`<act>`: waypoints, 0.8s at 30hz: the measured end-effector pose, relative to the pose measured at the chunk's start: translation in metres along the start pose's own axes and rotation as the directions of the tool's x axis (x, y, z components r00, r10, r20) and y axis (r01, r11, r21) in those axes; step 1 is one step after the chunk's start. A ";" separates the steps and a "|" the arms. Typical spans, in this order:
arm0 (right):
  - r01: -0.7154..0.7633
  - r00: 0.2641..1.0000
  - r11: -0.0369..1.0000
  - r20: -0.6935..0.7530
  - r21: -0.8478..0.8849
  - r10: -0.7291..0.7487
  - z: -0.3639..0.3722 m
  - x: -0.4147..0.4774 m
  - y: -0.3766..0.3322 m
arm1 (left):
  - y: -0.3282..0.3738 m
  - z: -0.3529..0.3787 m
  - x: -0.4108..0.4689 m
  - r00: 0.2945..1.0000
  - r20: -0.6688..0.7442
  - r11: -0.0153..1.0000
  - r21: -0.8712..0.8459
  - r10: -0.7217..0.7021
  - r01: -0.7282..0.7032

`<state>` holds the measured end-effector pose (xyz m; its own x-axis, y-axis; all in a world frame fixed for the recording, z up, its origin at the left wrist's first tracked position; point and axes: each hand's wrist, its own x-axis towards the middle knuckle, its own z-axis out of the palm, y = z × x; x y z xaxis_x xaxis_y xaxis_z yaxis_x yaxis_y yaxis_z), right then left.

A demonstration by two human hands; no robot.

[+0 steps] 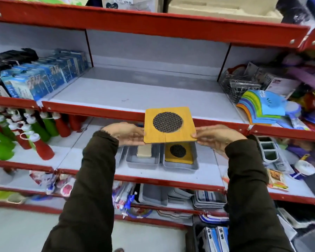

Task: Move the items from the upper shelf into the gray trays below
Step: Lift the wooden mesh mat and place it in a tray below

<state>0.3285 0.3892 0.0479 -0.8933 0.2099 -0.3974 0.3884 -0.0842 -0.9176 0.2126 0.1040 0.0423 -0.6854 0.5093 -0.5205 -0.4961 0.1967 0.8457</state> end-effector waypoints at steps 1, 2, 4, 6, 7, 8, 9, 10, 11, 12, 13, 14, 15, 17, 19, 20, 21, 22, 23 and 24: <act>-0.031 0.999 0.999 0.026 -0.028 0.032 -0.007 -0.006 0.011 | -0.012 0.006 -0.003 0.999 0.027 0.999 0.024 -0.022 0.022; -0.068 0.996 0.996 0.045 -0.049 0.071 -0.013 -0.011 0.022 | -0.023 0.011 -0.003 0.997 0.054 0.998 0.055 -0.045 0.042; -0.147 0.986 0.987 0.070 -0.063 0.151 -0.023 -0.018 0.046 | -0.046 0.018 0.002 0.991 0.087 0.991 0.105 -0.097 0.088; -0.220 0.972 0.975 0.078 -0.043 0.223 -0.033 -0.020 0.070 | -0.067 0.026 0.012 0.984 0.094 0.984 0.108 -0.151 0.141; -0.252 0.965 0.967 0.072 -0.032 0.253 -0.037 -0.020 0.081 | -0.076 0.029 0.020 0.980 0.089 0.980 0.113 -0.176 0.166; -0.276 0.959 0.961 0.058 -0.030 0.277 -0.041 -0.017 0.092 | -0.084 0.034 0.027 0.977 0.085 0.975 0.118 -0.196 0.186; -0.293 0.955 0.955 0.043 -0.032 0.295 -0.045 -0.012 0.102 | -0.091 0.038 0.039 0.975 0.073 0.973 0.117 -0.210 0.201; -0.305 0.952 0.952 0.024 -0.032 0.306 -0.048 -0.006 0.109 | -0.098 0.043 0.051 0.975 0.046 0.972 0.103 -0.216 0.210; -0.319 0.948 0.948 -0.001 -0.011 0.319 -0.052 0.002 0.117 | -0.103 0.048 0.066 0.977 0.006 0.973 0.087 -0.215 0.213; -0.325 0.945 0.945 -0.030 0.021 0.326 -0.055 0.011 0.123 | -0.109 0.053 0.081 0.977 -0.047 0.976 0.069 -0.206 0.209; -0.323 0.944 0.945 -0.058 0.053 0.326 -0.056 0.020 0.128 | -0.114 0.058 0.095 0.977 -0.093 0.978 0.060 -0.194 0.200; -0.313 0.943 0.946 -0.089 0.080 0.320 -0.059 0.031 0.132 | -0.117 0.063 0.110 0.973 -0.135 0.979 0.059 -0.185 0.194; -0.301 0.941 0.948 -0.129 0.099 0.312 -0.060 0.043 0.136 | -0.121 0.068 0.124 0.969 -0.175 0.981 0.060 -0.172 0.185; -0.283 0.931 0.954 -0.213 0.098 0.298 -0.064 0.070 0.144 | -0.125 0.075 0.152 0.955 -0.256 0.982 0.067 -0.153 0.175; -0.282 0.914 0.957 -0.284 0.067 0.289 -0.068 0.096 0.150 | -0.128 0.080 0.179 0.940 -0.314 0.983 0.077 -0.133 0.165; -0.284 0.907 0.957 -0.310 0.054 0.286 -0.069 0.107 0.153 | -0.130 0.081 0.190 0.931 -0.345 0.983 0.097 -0.116 0.158; -0.285 0.901 0.958 -0.330 0.038 0.281 -0.071 0.121 0.154 | -0.130 0.081 0.205 0.926 -0.365 0.980 0.127 -0.100 0.156; -0.285 0.896 0.958 -0.351 0.010 0.270 -0.072 0.130 0.156 | -0.132 0.081 0.216 0.920 -0.382 0.976 0.154 -0.086 0.155; -0.286 0.889 0.958 -0.377 -0.018 0.259 -0.072 0.140 0.157 | -0.134 0.081 0.227 0.914 -0.396 0.974 0.163 -0.081 0.158; -0.289 0.880 0.956 -0.405 -0.042 0.249 -0.073 0.153 0.159 | -0.136 0.080 0.240 0.907 -0.416 0.971 0.179 -0.069 0.156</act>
<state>0.2704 0.4787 -0.1581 -0.5982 0.5579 -0.5753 0.6395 -0.1003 -0.7622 0.1581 0.2668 -0.1881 -0.8093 0.0995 -0.5789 -0.4930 0.4209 0.7615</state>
